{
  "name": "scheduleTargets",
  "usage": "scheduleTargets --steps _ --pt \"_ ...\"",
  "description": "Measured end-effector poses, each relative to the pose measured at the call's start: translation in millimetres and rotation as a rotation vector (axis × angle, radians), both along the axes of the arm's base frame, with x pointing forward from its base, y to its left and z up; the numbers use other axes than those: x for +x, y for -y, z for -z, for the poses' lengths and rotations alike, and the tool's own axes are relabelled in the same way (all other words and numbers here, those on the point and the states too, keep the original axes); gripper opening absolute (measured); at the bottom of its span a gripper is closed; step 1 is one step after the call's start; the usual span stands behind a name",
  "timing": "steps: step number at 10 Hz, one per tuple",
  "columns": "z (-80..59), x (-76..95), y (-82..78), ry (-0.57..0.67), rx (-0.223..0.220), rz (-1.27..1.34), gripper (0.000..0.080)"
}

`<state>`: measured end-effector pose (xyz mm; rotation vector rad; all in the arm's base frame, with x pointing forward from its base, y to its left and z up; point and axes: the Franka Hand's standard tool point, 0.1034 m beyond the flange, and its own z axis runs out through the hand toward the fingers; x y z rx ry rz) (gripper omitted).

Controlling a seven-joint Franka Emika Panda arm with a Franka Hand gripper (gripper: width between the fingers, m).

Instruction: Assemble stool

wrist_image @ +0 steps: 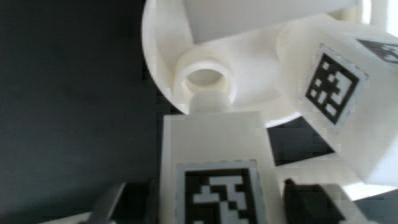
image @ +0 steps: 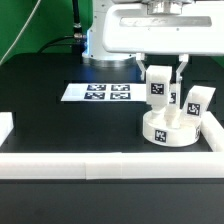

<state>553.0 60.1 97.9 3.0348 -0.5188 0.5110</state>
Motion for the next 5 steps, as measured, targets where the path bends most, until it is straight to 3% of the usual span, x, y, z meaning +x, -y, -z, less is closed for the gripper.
scheduleTargets --steps 5 --pt "8.7 -3.3 1.9 -0.014 -0.013 -0.01 0.0334"
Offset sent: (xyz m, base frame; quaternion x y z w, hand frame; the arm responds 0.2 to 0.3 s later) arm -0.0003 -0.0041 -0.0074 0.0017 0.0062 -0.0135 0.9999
